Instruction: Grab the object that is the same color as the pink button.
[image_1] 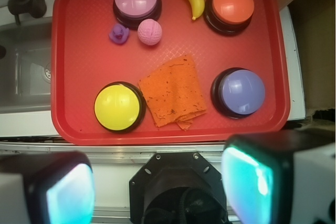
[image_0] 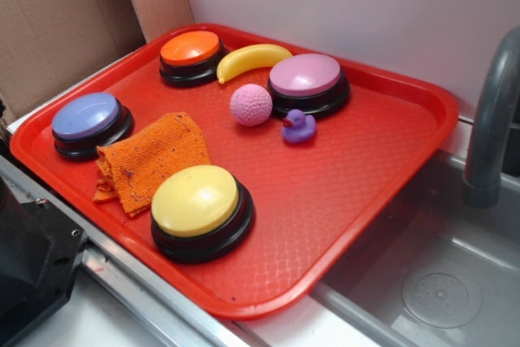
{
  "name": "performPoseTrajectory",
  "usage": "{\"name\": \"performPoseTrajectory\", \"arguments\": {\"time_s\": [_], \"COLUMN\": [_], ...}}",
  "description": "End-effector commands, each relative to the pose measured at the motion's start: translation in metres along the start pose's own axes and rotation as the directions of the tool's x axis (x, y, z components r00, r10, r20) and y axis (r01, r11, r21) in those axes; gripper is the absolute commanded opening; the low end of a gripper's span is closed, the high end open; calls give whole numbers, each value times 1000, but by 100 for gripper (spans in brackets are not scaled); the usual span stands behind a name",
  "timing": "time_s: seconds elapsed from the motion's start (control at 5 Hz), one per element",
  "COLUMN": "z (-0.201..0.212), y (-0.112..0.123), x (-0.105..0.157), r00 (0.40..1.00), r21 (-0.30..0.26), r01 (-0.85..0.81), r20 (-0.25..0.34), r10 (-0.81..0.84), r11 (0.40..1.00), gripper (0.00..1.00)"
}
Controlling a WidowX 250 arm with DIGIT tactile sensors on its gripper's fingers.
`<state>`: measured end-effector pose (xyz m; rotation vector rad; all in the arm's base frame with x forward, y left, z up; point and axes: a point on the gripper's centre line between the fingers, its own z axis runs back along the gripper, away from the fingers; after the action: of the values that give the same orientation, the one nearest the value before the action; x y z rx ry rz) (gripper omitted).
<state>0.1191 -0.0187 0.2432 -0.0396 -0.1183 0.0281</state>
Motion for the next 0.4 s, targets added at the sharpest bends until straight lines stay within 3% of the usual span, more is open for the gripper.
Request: {"name": "performPoseTrajectory", "arguments": {"time_s": [0.0, 0.2], "z": [0, -18], "y": [0, 3], "x": [0, 23], "r00": [1000, 999], "r21": [0, -18], "r01": [0, 5], "r20": [0, 51], "r10": [0, -4], "r11": [1000, 1000], "gripper": [100, 100]}}
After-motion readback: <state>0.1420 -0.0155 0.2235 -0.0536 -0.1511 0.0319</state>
